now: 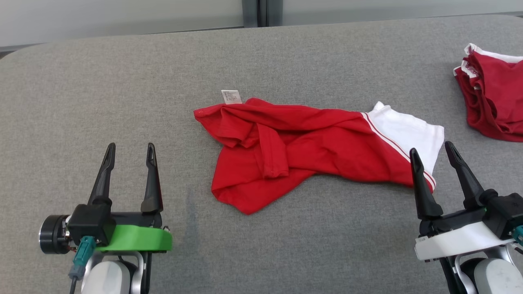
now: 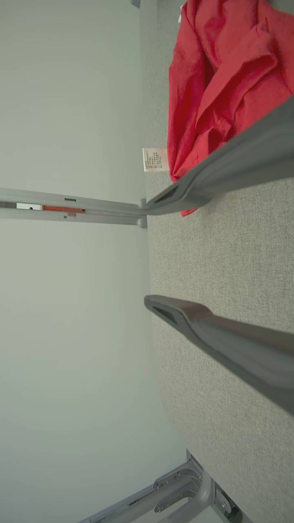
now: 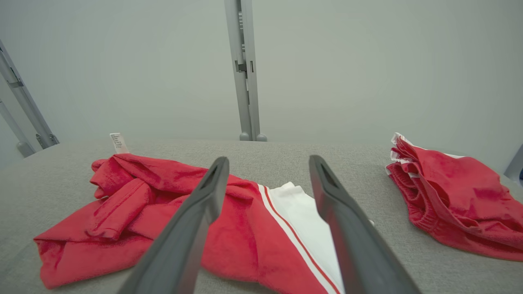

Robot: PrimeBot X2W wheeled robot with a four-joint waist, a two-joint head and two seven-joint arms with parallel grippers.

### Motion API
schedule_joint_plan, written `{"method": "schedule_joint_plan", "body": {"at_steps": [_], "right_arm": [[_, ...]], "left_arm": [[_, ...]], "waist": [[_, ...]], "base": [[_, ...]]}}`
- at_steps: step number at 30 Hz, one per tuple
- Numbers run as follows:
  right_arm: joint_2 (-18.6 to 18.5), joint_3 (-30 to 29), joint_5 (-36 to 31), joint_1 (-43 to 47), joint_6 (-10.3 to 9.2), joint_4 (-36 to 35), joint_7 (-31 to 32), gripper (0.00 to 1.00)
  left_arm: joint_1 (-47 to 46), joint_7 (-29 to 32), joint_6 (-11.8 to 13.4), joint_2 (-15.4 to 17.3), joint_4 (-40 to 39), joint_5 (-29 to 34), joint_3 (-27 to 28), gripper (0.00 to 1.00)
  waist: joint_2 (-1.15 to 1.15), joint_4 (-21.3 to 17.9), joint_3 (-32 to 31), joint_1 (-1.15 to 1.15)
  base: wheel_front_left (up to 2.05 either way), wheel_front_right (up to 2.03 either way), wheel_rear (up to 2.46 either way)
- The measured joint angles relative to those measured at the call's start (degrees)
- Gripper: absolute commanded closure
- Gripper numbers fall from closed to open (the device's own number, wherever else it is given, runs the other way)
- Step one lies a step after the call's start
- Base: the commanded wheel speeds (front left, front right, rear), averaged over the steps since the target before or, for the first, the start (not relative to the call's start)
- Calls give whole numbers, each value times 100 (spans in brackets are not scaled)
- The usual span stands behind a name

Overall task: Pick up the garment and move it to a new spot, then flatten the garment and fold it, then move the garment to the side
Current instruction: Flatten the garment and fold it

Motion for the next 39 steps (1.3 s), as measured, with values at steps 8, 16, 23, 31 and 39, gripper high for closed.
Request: {"method": "schedule_joint_plan", "body": {"at_steps": [8, 16, 23, 31, 39], "right_arm": [[42, 22, 10, 97, 1, -149, 94, 0], [43, 15, 21, 123, 1, -203, 136, 0], [51, 31, 27, 70, 0, -282, 163, 0], [-10, 200, 76, -238, 0, -318, 169, 0], [21, 242, 140, -413, 1, -102, 16, 0]], "left_arm": [[103, 0, 3, 4, 23, -10, 0, 0], [113, 0, 3, 9, 38, -23, -23, 0], [-374, 335, -186, 3, 181, -96, -233, 0], [-1854, 1390, -631, -9, 1236, -300, -567, 0], [-2577, 1762, -854, 165, 2512, -459, -793, 0]], "waist": [[0, -8, -92, 0], [0, 3, -96, 0], [0, 11, 75, 0], [0, -64, 562, 0], [0, -328, 961, 0]], "base": [[0, 0, 0], [0, 0, 0], [0, 0, 0], [0, 0, 0], [0, 0, 0]]}}
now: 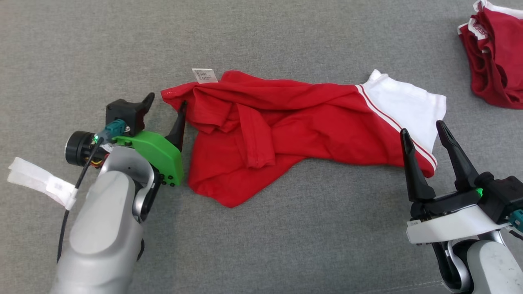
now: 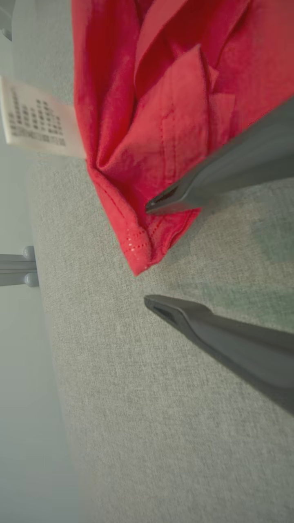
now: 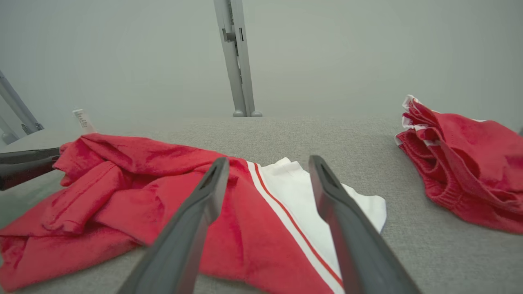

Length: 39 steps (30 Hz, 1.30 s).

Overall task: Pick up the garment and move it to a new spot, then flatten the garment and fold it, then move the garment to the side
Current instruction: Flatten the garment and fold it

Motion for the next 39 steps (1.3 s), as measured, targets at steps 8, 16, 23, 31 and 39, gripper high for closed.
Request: {"method": "schedule_joint_plan", "body": {"at_steps": [8, 16, 23, 31, 39], "right_arm": [[-64, -140, 118, -155, 0, 332, -104, 0], [-450, -400, 479, -642, 0, 1265, -125, 0], [-854, -289, 848, -1389, 0, 2317, -74, 0], [-1260, -24, 1279, -2095, 0, 3366, 101, 49], [-1477, 132, 1439, -2114, 0, 3077, -133, 100]], "left_arm": [[-388, -498, -57, 159, 380, -109, -136, 100], [-391, -794, -49, 259, 199, -147, -200, 100], [-262, -814, 81, 294, -316, -137, -279, 100], [-71, -771, 187, 303, -788, -131, -333, 100], [245, -1035, 363, 400, -1239, -151, -201, 100]], "waist": [[0, -182, 228, 0], [0, -116, 307, 0], [0, -8, 518, 0], [0, 173, 723, 0], [0, 174, 570, 0]], "base": [[0, 0, 0], [0, 0, 0], [0, 0, 0], [0, 0, 0], [0, 0, 0]]}}
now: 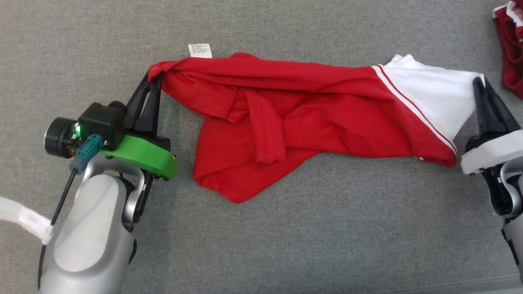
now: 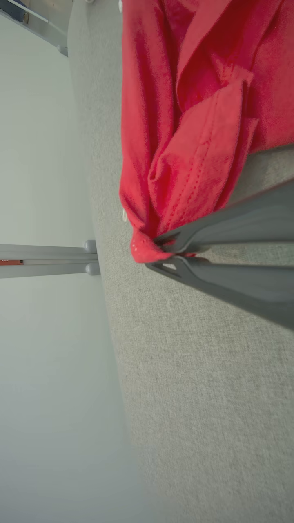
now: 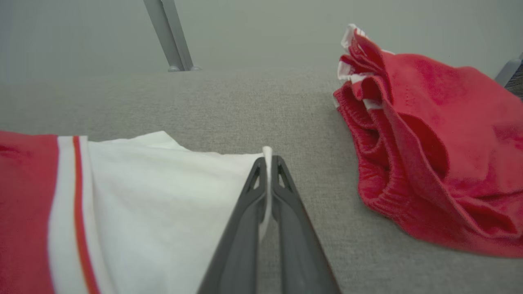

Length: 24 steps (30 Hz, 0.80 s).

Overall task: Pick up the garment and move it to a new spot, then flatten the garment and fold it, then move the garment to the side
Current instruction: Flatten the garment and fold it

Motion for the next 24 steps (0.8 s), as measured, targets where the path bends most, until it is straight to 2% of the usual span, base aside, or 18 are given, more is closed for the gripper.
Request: {"method": "schedule_joint_plan", "body": {"at_steps": [5, 10, 15, 20, 24], "right_arm": [[-56, -364, -294, 230, 0, -1055, -236, 100], [-33, -827, -699, 521, 0, -2499, -237, 100], [-36, -1213, -988, 592, 1, -3830, 224, 100], [-141, -1391, -1006, 306, 0, -4628, 743, 100], [-408, -1397, -846, -180, 0, -4999, 1066, 100]], "left_arm": [[238, -176, 201, 144, -646, -7, 165, 100], [399, -142, 413, 350, -1540, 29, 346, 100], [463, 9, 633, 542, -2613, 151, 546, 100], [422, 183, 767, 688, -3427, 216, 722, 100], [132, 324, 808, 861, -3929, 277, 895, 100]], "waist": [[0, -52, -235, 0], [0, -99, -556, 0], [0, -148, -932, 0], [0, -172, -1297, 0], [0, -183, -1587, 0]], "base": [[0, 0, 0], [0, 0, 0], [0, 0, 0], [0, 0, 0], [0, 0, 0]]}}
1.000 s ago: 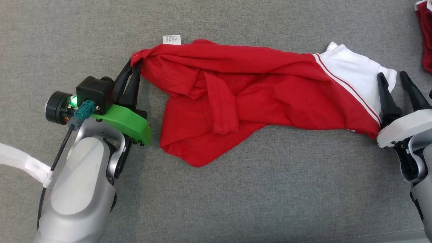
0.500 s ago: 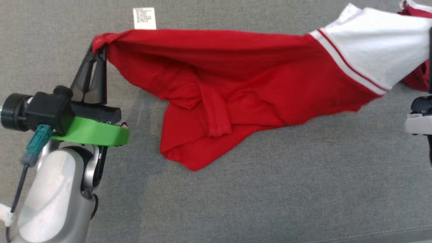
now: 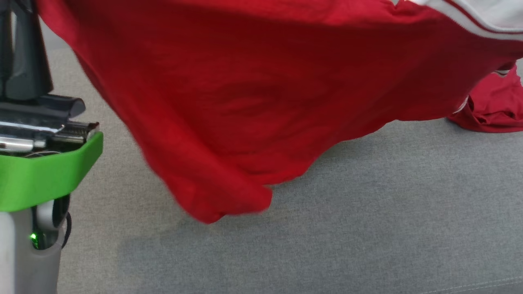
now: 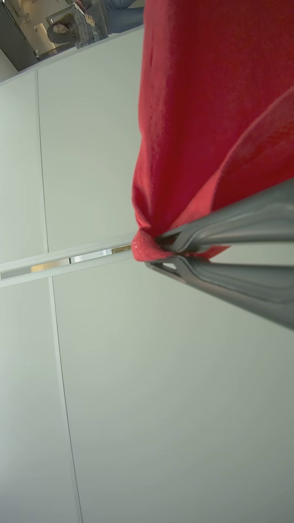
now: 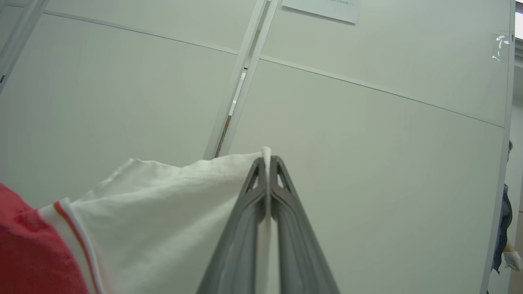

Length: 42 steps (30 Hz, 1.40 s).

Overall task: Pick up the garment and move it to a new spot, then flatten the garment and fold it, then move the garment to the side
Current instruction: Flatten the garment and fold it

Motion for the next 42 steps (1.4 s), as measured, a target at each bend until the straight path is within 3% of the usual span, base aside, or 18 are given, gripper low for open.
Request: {"method": "schedule_joint_plan", "body": {"at_steps": [7, 15, 23, 32, 38, 42], "right_arm": [[-424, 204, 321, -811, 0, -30, 431, 100], [-457, 561, 769, -1363, 0, 740, 477, 100], [-416, 1303, 1029, -2964, 0, 2306, 156, 100], [131, 2023, 1152, -5324, 0, 4570, -917, 100], [624, 2509, 1376, -6132, 0, 5917, -1288, 100], [889, 2933, 1507, -6166, -1, 6681, -1349, 100]], "left_arm": [[-385, 374, -19, 179, -346, -56, 127, 100], [-801, 468, -108, 24, 135, -369, 27, 100], [-2377, 36, -472, -453, 2207, -676, -250, 100], [-4645, -881, -822, -768, 5048, -744, -157, 100], [-5275, -1018, -929, -764, 6439, -740, -88, 100], [-5236, -1028, -1005, -900, 7368, -715, -193, 100]], "waist": [[0, -12, -338, 0], [0, -4, -84, 0], [0, 49, 603, 0], [0, 111, 1308, 0], [0, -39, 1441, 0], [0, -91, 1554, 0]], "base": [[0, 0, 0], [0, 0, 0], [0, 0, 0], [0, 0, 0], [0, 0, 0], [0, 0, 0]]}}
